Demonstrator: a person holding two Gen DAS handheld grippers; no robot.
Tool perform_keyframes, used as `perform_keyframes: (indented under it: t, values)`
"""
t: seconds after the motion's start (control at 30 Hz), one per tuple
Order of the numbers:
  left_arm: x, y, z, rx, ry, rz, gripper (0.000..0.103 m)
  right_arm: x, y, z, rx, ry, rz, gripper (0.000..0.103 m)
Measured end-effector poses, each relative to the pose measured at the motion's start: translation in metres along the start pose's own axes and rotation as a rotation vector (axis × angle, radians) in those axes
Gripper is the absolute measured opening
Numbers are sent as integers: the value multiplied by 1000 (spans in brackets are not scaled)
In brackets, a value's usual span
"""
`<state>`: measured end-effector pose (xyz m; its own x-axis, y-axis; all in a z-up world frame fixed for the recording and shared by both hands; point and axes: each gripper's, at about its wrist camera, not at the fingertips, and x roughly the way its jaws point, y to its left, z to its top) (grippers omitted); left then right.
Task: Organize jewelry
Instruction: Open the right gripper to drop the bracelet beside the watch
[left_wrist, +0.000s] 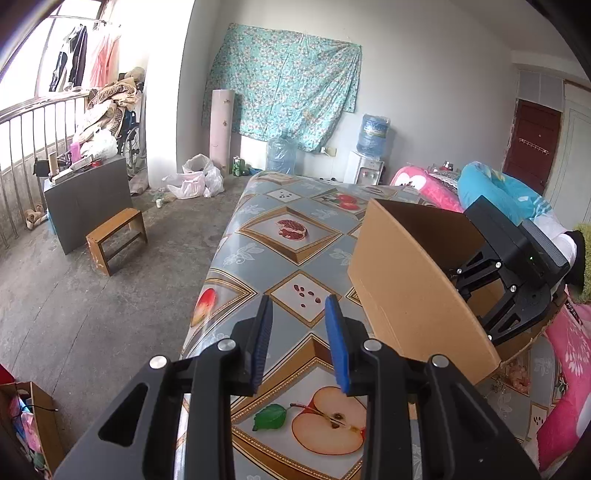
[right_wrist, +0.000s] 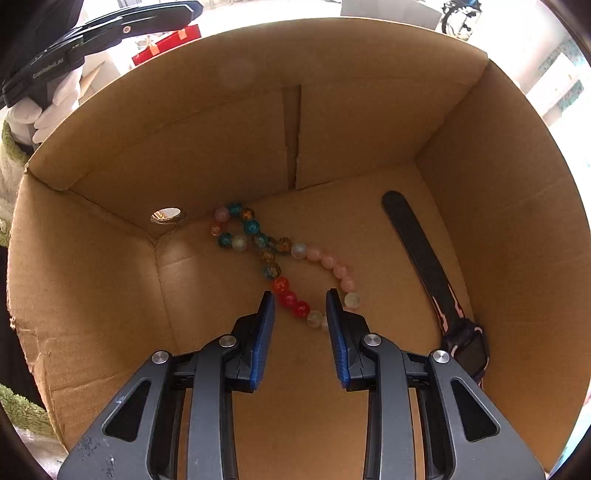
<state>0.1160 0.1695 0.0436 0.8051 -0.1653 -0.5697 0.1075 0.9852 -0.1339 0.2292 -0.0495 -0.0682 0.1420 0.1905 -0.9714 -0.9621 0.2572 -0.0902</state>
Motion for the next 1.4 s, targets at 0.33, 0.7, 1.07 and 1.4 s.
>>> perform_keyframes:
  t: [0.33,0.7,1.07,1.4]
  values:
    - [10,2,-1,-22,17,2,28,-5,-8,-5,37,-2,123,8]
    - [15,-7,-3,-21,22,-15,28,-46,-48,0,197,-182,168,8]
    - [11,-4,-6,-19,13,-12,30,-36,-78,0,281,-172,41,33]
    - [-19,-23,-7,25,-31,-64,47,-111,-71,-30,470,-266,-181,48]
